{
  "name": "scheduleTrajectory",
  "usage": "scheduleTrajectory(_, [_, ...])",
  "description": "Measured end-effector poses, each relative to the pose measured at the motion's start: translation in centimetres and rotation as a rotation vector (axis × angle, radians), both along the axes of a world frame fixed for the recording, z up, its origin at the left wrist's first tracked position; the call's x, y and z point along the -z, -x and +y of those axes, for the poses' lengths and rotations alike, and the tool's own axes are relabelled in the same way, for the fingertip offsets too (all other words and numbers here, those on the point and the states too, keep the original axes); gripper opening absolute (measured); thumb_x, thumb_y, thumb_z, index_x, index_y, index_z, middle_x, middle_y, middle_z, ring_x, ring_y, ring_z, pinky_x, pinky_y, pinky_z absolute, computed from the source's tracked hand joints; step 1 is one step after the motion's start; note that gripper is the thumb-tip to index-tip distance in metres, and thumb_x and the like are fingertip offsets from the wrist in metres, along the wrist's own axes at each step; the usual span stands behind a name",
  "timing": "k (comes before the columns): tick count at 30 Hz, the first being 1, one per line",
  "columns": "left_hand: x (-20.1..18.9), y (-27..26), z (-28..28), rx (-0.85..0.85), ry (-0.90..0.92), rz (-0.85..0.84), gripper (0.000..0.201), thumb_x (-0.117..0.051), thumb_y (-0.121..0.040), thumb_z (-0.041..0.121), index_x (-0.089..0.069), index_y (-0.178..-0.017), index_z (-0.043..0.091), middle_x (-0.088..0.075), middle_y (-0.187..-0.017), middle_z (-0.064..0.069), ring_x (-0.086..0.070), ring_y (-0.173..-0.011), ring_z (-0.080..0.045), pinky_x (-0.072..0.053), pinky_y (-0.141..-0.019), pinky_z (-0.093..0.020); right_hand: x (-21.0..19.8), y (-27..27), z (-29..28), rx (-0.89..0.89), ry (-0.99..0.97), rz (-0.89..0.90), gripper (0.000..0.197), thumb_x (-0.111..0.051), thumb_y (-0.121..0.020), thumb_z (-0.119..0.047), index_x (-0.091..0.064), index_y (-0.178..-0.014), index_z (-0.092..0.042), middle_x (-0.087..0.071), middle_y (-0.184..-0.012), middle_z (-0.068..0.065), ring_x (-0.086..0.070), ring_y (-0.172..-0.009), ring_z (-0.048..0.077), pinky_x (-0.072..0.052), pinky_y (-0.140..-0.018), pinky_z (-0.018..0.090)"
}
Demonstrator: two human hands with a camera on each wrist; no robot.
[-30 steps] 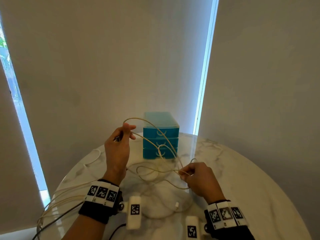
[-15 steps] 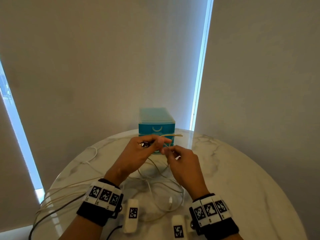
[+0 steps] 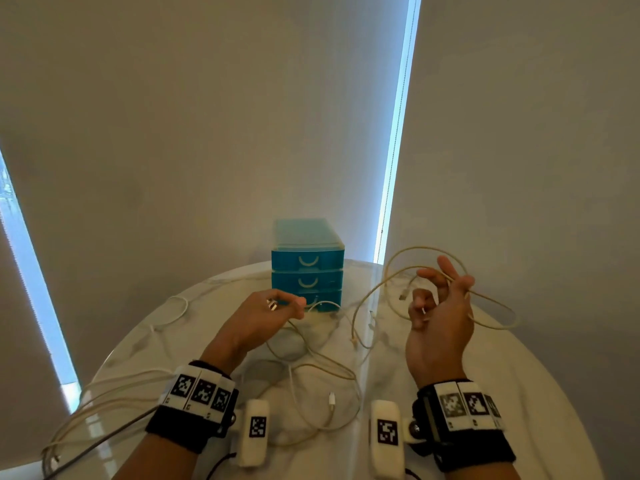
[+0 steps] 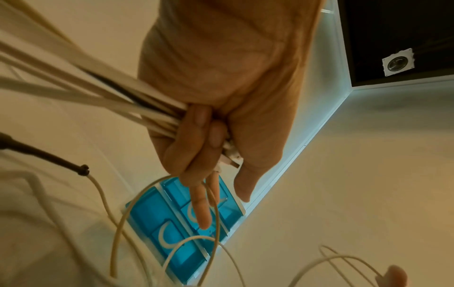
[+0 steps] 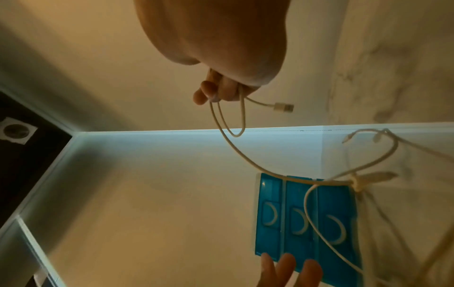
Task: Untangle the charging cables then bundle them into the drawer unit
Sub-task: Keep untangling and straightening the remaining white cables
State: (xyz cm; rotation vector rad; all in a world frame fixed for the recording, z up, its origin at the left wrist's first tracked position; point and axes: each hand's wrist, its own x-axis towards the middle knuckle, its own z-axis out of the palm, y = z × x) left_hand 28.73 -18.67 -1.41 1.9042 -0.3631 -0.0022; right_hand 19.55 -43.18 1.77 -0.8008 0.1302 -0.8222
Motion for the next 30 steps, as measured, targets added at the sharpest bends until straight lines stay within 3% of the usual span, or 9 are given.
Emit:
scheduleTrajectory(3, [-0.7,1.0,-0.5,0.045,0.001,-0.049,0.033,-0.067,-0.102,0.053,-0.078,-0.110,0.022,-0.084,-0.095,0.010,-0.071,-0.109,-0.005,-0.048,-0.105,-0.031,0.1,-0.1,0.0,-0.059,-0.062,-0.003,0.054,-0.031,-0.115,-0.052,-0.064,-0.139,-0.016,-0.076,-0.101,0.001,-0.046,-0.056,0.011,-0.026,-0.039,0.022])
scheduleTrajectory(9, [-1.7,2.9,-2.0,0.288,-0.098,-0.099,0.042,-0.071,-0.090,0.063,-0.073,-0.126,0.042,-0.083,-0.089,0.005,-0.076,-0.095,-0.003,-0.051,-0.099,-0.028,-0.1,-0.1,2.0,-0.351,-0.059,-0.060,0.045,-0.039,-0.115,-0.046,-0.063,-0.139,-0.017,-0.076,-0.114,0.004,-0.046,-0.056,0.008,-0.028,-0.041,0.019])
scheduleTrajectory(15, [-1.6,3.1,-2.1,0.389,-0.085,-0.202,0.014,-0.074,-0.101,0.039,-0.084,-0.101,0.028,-0.083,-0.094,0.001,-0.076,-0.105,-0.011,-0.054,-0.102,-0.029,-0.4,-0.2,3.0,-0.378,0.170,0.075,0.032,-0.047,-0.115,-0.035,-0.068,-0.131,-0.018,-0.079,-0.113,0.005,-0.051,-0.058,0.009,-0.027,-0.042,0.019])
scheduleTrajectory(17, [-2.0,2.8,-1.6,0.308,0.057,-0.235,0.020,-0.072,-0.103,0.027,-0.083,-0.093,0.014,-0.083,-0.096,0.002,-0.077,-0.101,-0.005,-0.055,-0.094,-0.018,0.1,-0.4,2.0,-0.290,0.310,0.232,0.023,-0.055,-0.112,-0.022,-0.069,-0.129,-0.016,-0.079,-0.109,0.010,-0.051,-0.056,0.010,-0.029,-0.041,0.018])
scheduleTrajectory(19, [-2.4,2.4,-1.0,0.152,0.236,-0.248,0.027,-0.068,-0.106,0.023,-0.081,-0.096,0.002,-0.080,-0.084,0.008,-0.070,-0.069,0.006,-0.050,-0.065,-0.007,0.7,-0.6,0.5,-0.232,0.442,0.400,0.023,-0.057,-0.109,-0.014,-0.068,-0.129,-0.011,-0.079,-0.099,0.011,-0.050,-0.052,0.010,-0.034,-0.040,0.018])
scheduleTrajectory(22, [-2.6,1.3,0.0,0.036,0.451,-0.157,0.029,-0.063,-0.109,0.025,-0.079,-0.104,0.001,-0.076,-0.083,0.001,-0.040,-0.039,-0.001,-0.032,-0.040,-0.010,1.1,-0.7,-0.7,-0.188,0.562,0.510,0.023,-0.061,-0.106,-0.013,-0.066,-0.129,-0.009,-0.076,-0.091,0.008,-0.051,-0.052,0.011,-0.041,-0.045,0.020])
scheduleTrajectory(26, [-2.5,1.2,0.0,0.027,0.465,-0.104,0.034,-0.062,-0.109,0.025,-0.077,-0.100,-0.004,-0.074,-0.076,-0.004,-0.029,-0.035,-0.005,-0.023,-0.034,-0.016,0.2,0.1,2.7,-0.093,0.795,0.412,0.021,-0.078,-0.096,-0.038,-0.068,-0.112,-0.028,-0.078,-0.097,0.001,-0.067,-0.071,0.011,-0.052,-0.066,0.028])
scheduleTrajectory(28, [-2.5,1.5,-0.5,0.064,0.441,-0.091,0.035,-0.063,-0.109,0.023,-0.075,-0.098,-0.008,-0.066,-0.059,0.005,-0.030,-0.033,-0.004,-0.024,-0.034,-0.015,0.3,0.4,5.2,-0.131,1.018,0.400,0.026,-0.079,-0.094,-0.049,-0.065,-0.111,-0.036,-0.075,-0.090,-0.004,-0.069,-0.073,0.004,-0.052,-0.067,0.021])
scheduleTrajectory(30, [-2.6,1.6,-0.7,0.106,0.432,-0.072,0.035,-0.066,-0.106,0.026,-0.076,-0.100,-0.007,-0.066,-0.063,0.001,-0.033,-0.034,-0.004,-0.027,-0.035,-0.016,1.1,0.3,6.8,-0.149,1.208,0.399,0.023,-0.075,-0.097,-0.049,-0.063,-0.113,-0.039,-0.072,-0.083,-0.006,-0.068,-0.079,-0.003,-0.050,-0.065,0.012])
